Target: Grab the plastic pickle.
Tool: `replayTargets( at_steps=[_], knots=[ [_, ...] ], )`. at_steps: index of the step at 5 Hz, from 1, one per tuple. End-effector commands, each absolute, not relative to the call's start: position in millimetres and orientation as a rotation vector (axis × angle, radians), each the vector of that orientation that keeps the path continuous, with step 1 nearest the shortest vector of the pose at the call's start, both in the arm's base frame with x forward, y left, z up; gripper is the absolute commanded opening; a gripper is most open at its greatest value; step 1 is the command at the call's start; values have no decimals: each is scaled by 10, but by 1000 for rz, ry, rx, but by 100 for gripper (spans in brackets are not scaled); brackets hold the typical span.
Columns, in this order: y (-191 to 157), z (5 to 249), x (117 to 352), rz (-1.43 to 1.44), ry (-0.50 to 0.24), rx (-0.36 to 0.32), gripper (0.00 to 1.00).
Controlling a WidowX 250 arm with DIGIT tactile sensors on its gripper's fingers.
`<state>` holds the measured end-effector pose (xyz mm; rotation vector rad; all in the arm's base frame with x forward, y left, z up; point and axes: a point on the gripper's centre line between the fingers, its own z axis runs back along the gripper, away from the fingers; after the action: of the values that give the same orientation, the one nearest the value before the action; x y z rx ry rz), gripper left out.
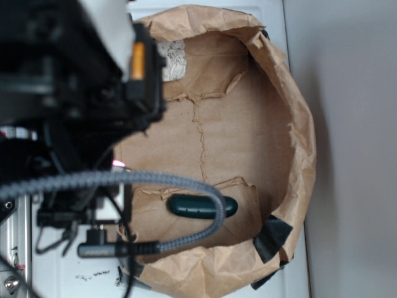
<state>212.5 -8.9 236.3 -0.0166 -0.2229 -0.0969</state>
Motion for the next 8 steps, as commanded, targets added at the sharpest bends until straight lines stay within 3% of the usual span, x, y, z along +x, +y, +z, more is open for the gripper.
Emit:
replayTargets(
  at_steps=[1,2,3,5,6,7,8],
  knots=[
    [-63,2515,2166,-79,-272,-14,100],
    [-30,2012,2423,-143,-199,-15,100],
    [-11,1661,2484,-69,-177,36,100],
    [-96,1018,2685,-132,-102,49,100],
    [-262,852,2796,-166,-121,19,100],
    [-531,780,2797,-199,-138,-40,100],
    [-712,672,2755,-200,-134,-53,100]
  ],
)
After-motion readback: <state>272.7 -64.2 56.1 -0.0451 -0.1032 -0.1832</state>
